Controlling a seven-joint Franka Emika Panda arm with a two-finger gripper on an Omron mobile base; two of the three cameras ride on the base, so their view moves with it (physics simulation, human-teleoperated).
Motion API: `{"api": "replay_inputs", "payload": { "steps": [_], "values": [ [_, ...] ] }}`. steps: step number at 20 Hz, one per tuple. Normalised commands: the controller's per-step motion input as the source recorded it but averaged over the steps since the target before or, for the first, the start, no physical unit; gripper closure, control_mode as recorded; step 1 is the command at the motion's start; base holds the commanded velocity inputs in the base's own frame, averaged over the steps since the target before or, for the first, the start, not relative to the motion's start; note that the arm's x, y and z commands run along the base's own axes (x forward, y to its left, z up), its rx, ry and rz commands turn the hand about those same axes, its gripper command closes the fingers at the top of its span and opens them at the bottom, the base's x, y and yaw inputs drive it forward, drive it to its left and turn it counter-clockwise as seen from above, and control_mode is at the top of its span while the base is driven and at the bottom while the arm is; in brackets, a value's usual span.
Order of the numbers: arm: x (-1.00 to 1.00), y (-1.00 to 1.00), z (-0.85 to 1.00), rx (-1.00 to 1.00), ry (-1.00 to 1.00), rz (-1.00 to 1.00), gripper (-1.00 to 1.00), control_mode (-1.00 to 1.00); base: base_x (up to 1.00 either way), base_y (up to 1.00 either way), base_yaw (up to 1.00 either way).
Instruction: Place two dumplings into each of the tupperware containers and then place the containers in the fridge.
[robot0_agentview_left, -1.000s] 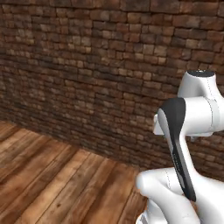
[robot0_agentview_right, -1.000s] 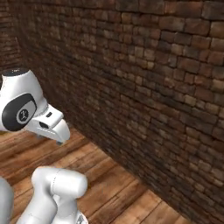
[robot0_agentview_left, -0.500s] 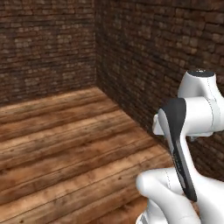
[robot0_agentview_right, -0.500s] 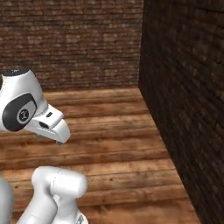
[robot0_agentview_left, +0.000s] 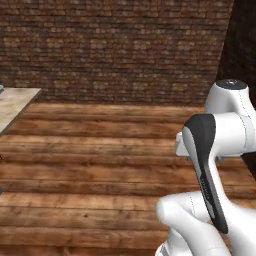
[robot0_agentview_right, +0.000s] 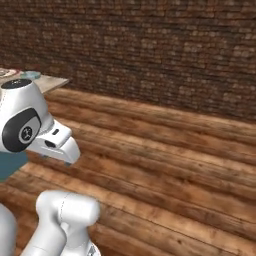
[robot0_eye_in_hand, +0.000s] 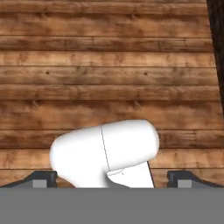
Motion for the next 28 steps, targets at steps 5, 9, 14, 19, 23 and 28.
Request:
{"api": "replay_inputs", "payload": {
  "steps": [5,9,14,19,23,28],
  "values": [
    [0.0,0.0,0.0,0.0,0.0,0.0,-1.0,1.0,1.0,-0.7,0.25],
    [0.0,0.0,0.0,0.0,0.0,0.0,-1.0,1.0,1.0,-0.72,0.24],
    [0.0,0.0,0.0,0.0,0.0,0.0,-1.0,1.0,1.0,-0.66,0.32],
    [0.0,0.0,0.0,0.0,0.0,0.0,-1.0,1.0,1.0,-0.69,0.33],
    [0.0,0.0,0.0,0.0,0.0,0.0,-1.0,1.0,1.0,-0.63,0.31],
    [0.0,0.0,0.0,0.0,0.0,0.0,-1.0,1.0,0.99,-0.6,0.31]
  ]
}}
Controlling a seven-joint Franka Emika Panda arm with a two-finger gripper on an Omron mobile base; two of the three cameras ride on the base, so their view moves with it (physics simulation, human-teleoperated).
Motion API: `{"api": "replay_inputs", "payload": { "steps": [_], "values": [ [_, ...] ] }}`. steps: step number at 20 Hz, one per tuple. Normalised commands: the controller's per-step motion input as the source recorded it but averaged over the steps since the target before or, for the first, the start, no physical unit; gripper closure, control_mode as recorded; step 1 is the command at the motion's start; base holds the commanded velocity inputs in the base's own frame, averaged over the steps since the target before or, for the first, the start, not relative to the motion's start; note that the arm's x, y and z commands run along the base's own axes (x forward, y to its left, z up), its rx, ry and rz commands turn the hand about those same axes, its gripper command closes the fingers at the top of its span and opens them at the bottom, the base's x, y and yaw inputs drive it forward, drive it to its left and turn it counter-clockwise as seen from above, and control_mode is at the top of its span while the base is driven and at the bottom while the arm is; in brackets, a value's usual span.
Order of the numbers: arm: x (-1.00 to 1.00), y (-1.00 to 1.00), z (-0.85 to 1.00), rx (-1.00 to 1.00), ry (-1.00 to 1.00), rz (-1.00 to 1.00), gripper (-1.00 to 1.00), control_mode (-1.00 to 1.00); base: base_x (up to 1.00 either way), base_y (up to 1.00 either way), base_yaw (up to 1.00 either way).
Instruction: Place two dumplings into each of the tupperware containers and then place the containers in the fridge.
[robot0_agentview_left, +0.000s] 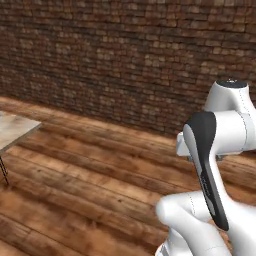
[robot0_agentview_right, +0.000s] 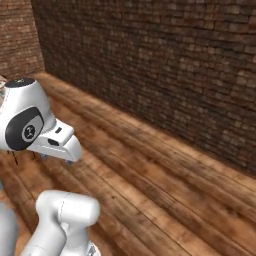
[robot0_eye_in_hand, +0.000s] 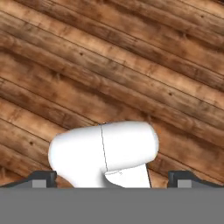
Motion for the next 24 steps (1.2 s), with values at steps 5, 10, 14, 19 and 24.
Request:
{"api": "replay_inputs", "payload": {
  "steps": [5,10,14,19,24],
  "values": [
    [0.0,0.0,0.0,0.0,0.0,0.0,-1.0,1.0,0.97,-0.47,0.28],
    [0.0,0.0,0.0,0.0,0.0,0.0,-1.0,1.0,0.93,-0.5,0.28],
    [0.0,0.0,0.0,0.0,0.0,0.0,-1.0,1.0,0.86,-0.5,0.3],
    [0.0,0.0,0.0,0.0,0.0,0.0,-1.0,1.0,0.97,-0.35,0.36],
    [0.0,0.0,0.0,0.0,0.0,0.0,-1.0,1.0,0.93,-0.35,0.34]
  ]
}}
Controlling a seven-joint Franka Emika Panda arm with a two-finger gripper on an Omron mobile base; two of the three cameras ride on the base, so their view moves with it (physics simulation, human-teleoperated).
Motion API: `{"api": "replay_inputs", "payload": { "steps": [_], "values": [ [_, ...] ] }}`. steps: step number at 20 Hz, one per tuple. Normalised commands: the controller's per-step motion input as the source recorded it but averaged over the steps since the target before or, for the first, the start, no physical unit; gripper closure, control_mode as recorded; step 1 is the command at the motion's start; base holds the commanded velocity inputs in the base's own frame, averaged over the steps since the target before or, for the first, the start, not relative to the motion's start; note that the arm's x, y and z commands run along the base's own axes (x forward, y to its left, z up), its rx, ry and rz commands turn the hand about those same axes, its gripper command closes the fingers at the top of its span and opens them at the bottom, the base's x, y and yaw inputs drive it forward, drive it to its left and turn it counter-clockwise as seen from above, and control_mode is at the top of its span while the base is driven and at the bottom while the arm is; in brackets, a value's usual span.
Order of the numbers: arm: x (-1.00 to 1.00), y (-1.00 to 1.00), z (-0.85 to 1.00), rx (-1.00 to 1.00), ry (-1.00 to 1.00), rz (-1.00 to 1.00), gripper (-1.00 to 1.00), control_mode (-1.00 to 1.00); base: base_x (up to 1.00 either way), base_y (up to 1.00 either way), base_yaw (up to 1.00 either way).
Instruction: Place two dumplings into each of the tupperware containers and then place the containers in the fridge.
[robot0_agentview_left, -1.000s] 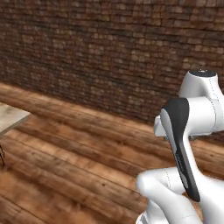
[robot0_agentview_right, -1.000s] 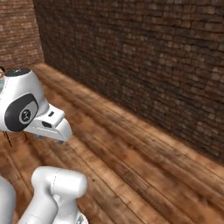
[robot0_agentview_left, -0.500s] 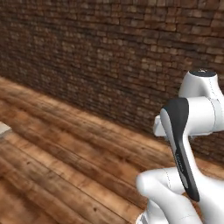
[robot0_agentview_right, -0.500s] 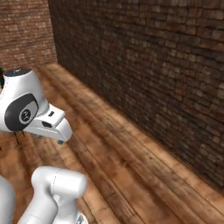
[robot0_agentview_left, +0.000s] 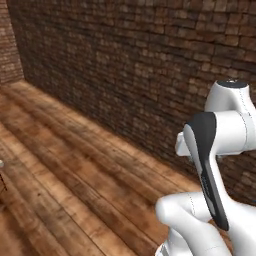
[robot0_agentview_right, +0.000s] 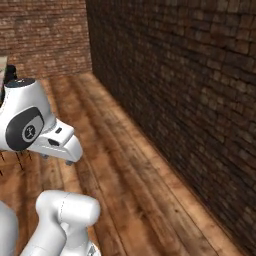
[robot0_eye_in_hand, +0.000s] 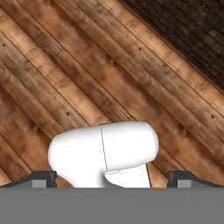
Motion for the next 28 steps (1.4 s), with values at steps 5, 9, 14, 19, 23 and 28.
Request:
{"api": "replay_inputs", "payload": {
  "steps": [5,9,14,19,23,28],
  "values": [
    [0.0,0.0,0.0,0.0,0.0,0.0,-1.0,1.0,0.9,-0.48,0.37],
    [0.0,0.0,0.0,0.0,0.0,0.0,-1.0,1.0,0.83,-0.48,0.36],
    [0.0,0.0,0.0,0.0,0.0,0.0,-1.0,1.0,0.85,-0.45,0.36],
    [0.0,0.0,0.0,0.0,0.0,0.0,-1.0,1.0,0.86,-0.29,0.35],
    [0.0,0.0,0.0,0.0,0.0,0.0,-1.0,1.0,1.0,-0.21,0.37],
    [0.0,0.0,0.0,0.0,0.0,0.0,-1.0,1.0,0.99,-0.3,0.37]
  ]
}}
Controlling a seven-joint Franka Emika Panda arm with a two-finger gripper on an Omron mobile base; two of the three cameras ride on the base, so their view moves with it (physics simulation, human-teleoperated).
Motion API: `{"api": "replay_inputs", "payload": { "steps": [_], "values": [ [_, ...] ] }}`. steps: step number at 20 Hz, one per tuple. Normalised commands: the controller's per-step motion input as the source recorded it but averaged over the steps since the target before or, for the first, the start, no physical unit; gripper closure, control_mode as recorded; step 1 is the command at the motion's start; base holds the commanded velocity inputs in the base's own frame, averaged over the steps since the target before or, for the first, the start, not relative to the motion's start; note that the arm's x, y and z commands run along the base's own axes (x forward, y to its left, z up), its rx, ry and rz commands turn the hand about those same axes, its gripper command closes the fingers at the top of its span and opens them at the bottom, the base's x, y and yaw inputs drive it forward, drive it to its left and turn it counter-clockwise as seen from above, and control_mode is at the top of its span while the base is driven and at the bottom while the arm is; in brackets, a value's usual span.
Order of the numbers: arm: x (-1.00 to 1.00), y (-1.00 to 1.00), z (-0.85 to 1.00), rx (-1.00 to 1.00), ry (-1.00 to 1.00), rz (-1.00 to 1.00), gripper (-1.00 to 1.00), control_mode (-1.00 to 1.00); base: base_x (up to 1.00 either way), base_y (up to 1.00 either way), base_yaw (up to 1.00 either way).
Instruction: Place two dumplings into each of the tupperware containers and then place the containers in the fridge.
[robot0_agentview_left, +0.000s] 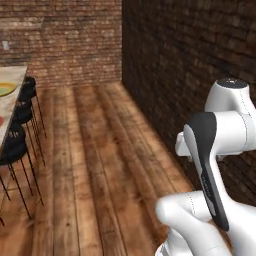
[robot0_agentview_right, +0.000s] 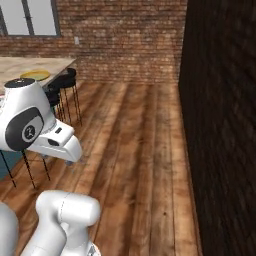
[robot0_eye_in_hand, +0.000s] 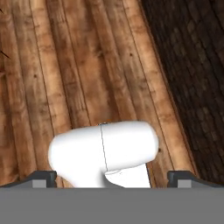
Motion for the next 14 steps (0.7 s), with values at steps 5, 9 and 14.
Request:
{"api": "replay_inputs", "payload": {
  "steps": [5,9,14],
  "values": [
    [0.0,0.0,0.0,0.0,0.0,0.0,-1.0,1.0,0.87,-0.37,0.37],
    [0.0,0.0,0.0,0.0,0.0,0.0,-1.0,1.0,0.78,-0.38,0.38],
    [0.0,0.0,0.0,0.0,0.0,0.0,-1.0,1.0,0.83,-0.37,0.38]
  ]
}}
